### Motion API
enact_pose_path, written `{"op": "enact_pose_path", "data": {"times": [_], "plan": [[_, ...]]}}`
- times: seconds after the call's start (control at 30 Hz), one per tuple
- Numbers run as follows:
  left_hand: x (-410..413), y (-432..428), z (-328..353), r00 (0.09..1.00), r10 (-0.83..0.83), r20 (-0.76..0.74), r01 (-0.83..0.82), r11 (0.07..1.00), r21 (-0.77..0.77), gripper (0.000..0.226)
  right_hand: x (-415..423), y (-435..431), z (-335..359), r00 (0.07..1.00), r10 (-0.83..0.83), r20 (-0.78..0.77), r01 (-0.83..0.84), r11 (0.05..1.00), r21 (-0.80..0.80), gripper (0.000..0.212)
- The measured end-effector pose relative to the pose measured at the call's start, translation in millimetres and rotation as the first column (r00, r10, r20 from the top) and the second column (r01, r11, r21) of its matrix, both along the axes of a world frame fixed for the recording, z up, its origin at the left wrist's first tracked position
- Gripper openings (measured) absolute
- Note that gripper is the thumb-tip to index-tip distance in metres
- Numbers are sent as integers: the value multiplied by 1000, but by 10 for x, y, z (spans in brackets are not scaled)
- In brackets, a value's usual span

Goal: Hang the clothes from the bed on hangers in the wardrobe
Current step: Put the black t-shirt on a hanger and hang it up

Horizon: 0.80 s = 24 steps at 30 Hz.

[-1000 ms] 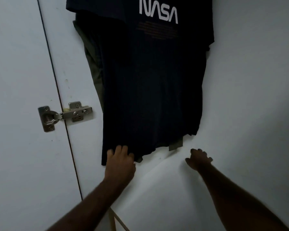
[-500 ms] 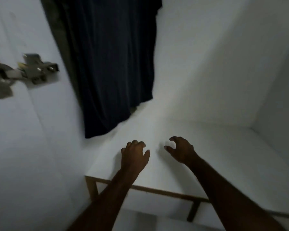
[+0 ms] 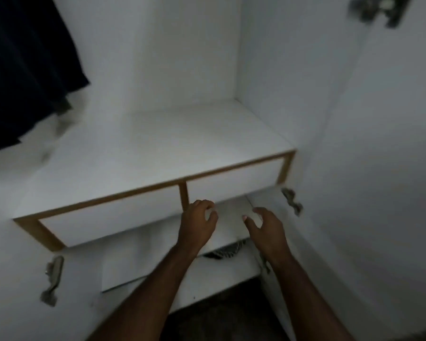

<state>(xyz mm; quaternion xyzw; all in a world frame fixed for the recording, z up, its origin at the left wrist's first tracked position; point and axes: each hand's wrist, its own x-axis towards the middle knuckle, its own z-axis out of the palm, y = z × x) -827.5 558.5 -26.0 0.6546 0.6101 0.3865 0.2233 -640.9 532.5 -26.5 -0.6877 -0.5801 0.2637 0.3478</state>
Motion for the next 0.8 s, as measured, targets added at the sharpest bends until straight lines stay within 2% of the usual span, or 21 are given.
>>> {"op": "enact_pose_path", "data": {"times": [0.07, 0.2, 0.33, 0.43, 0.6, 0.8], "plan": [[337, -348, -248, 996, -87, -17, 85, 994, -72, 30, 283, -520, -332, 995, -89, -52, 84, 992, -99, 44], [798, -1020, -727, 971, -228, -73, 207, 952, -227, 21, 691, -1359, -771, 980, -192, -45, 171, 941, -292, 47], [1039, -1593, -1039, 929, -364, -72, 300, 852, -430, 23, 973, -2046, -907, 951, -308, -34, 271, 882, -386, 34], [1176, -1854, -1211, 904, -425, -32, 346, 776, -528, 26, 1074, -2503, -1017, 897, -439, -48, 372, 810, -454, 33], [1376, -2131, -1544, 869, -492, 47, 398, 641, -656, 21, 1011, -3256, -1198, 730, -681, -57, 551, 636, -540, 40], [1686, -2742, -1799, 744, -658, 120, 513, 446, -733, 27, 759, -4456, -1415, 447, -895, -10, 684, 349, -641, 42]]}}
